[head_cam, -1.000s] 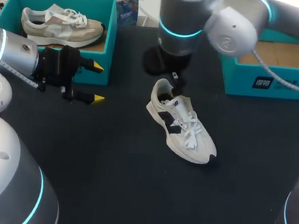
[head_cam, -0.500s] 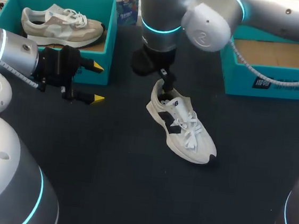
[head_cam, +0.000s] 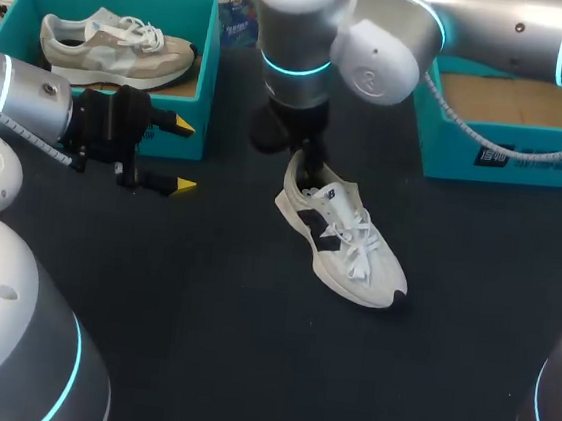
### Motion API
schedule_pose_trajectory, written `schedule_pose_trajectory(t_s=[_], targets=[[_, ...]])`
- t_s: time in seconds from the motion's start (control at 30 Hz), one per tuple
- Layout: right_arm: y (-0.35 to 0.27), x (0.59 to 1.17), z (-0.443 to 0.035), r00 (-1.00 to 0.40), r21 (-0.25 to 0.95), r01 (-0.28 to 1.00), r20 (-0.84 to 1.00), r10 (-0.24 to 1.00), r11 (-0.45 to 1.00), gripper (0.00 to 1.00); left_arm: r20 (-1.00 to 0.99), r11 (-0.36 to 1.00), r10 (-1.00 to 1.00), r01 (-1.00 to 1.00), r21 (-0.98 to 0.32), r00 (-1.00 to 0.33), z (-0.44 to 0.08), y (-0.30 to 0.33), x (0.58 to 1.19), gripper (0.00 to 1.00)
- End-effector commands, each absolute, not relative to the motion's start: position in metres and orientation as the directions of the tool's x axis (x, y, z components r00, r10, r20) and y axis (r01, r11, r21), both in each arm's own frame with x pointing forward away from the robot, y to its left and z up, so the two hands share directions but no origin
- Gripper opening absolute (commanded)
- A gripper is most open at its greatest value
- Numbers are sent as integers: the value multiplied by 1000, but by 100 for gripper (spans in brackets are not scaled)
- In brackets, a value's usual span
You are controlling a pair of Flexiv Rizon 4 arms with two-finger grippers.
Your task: Take the shoe out of the shoebox, open the shoe tongue, remove and reinsert the insole, then place the shoe into the shoebox
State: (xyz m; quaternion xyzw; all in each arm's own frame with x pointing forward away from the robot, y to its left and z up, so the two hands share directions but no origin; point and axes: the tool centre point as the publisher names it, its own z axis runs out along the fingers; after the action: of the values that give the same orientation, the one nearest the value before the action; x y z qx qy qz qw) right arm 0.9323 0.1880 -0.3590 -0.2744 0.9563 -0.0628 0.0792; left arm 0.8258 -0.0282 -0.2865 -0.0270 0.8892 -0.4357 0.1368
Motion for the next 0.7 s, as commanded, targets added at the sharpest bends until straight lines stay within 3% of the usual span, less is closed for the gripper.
schedule_pose_trajectory(t_s=[0.03,0.2,0.4,0.7], targets=[[189,932,-366,-846,-168,-501,-112,-521,849,0,-220,622,-166,71,-780,-961,-286,-28,826,100],[187,929,-368,-892,-199,-407,-121,-435,891,0,-220,622,-166,71,-780,-961,-286,-28,826,100],[183,927,-358,-959,-219,-213,-138,-246,952,0,-220,622,-166,71,-780,-961,-286,-28,826,100],[165,914,-277,-991,-193,-88,-77,-105,977,0,-220,622,-166,71,-780,-961,-286,-28,826,100]])
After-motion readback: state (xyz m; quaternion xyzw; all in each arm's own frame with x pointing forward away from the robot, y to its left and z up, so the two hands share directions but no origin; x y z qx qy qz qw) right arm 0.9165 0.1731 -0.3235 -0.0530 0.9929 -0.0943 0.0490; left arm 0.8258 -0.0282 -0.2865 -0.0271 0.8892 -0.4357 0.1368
